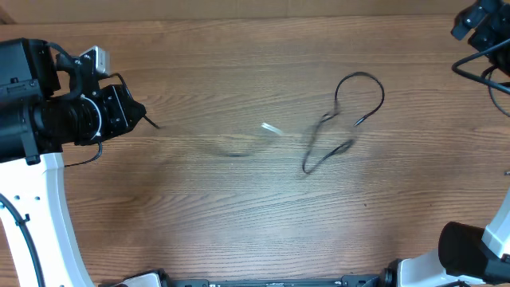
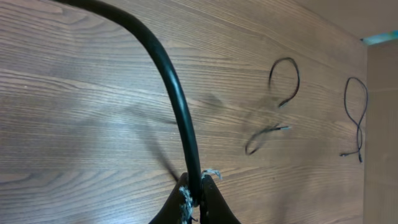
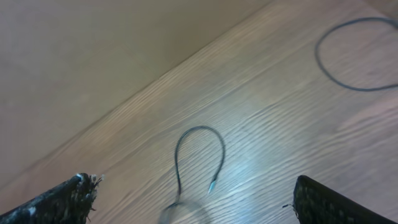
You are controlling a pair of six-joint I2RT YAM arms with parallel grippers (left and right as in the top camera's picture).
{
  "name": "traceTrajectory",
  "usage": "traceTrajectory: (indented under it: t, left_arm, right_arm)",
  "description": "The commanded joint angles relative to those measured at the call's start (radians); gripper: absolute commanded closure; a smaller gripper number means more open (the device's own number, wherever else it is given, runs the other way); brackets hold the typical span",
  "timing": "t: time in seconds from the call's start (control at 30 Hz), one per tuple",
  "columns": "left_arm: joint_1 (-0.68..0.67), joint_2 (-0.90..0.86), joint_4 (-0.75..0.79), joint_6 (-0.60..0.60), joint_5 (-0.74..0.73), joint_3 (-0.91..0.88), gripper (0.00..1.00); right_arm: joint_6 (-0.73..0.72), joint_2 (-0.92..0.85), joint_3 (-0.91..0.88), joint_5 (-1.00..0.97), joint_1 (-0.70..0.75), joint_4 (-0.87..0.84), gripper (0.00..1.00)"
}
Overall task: Untangle cables
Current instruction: 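Release the cables onto the table from both grippers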
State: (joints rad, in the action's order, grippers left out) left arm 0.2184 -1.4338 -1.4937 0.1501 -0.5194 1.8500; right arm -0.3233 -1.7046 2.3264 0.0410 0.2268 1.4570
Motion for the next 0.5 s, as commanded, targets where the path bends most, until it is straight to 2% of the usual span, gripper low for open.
traceTrajectory:
  t: [0.0, 0.13, 0.27, 0.47]
  left_arm:
    - [0.005, -0.002, 0.003, -0.027, -0.07, -0.004, 0.96]
    - [0.004, -0.002, 0.002, -0.063, -0.181, -0.004, 0.96]
    - [-0.004, -0.002, -0.005, -0.077, -0.312, -0.004, 0.96]
    - [-0.089, -0.002, -0.002, -0.053, -0.568, -0.002, 0.96]
  right_arm:
    - [0.099, -0.006, 0.017, 0.176, -0.01, -0.002, 0.0]
    - [0.306, -0.016, 0.013, 0.429, -0.057, 0.039, 0.0]
    - [0.517, -0.023, -0.01, 0.586, -0.135, 0.103, 0.0]
    - [0.905, -0.037, -0.029, 0.684, -0.303, 0.197, 0.0]
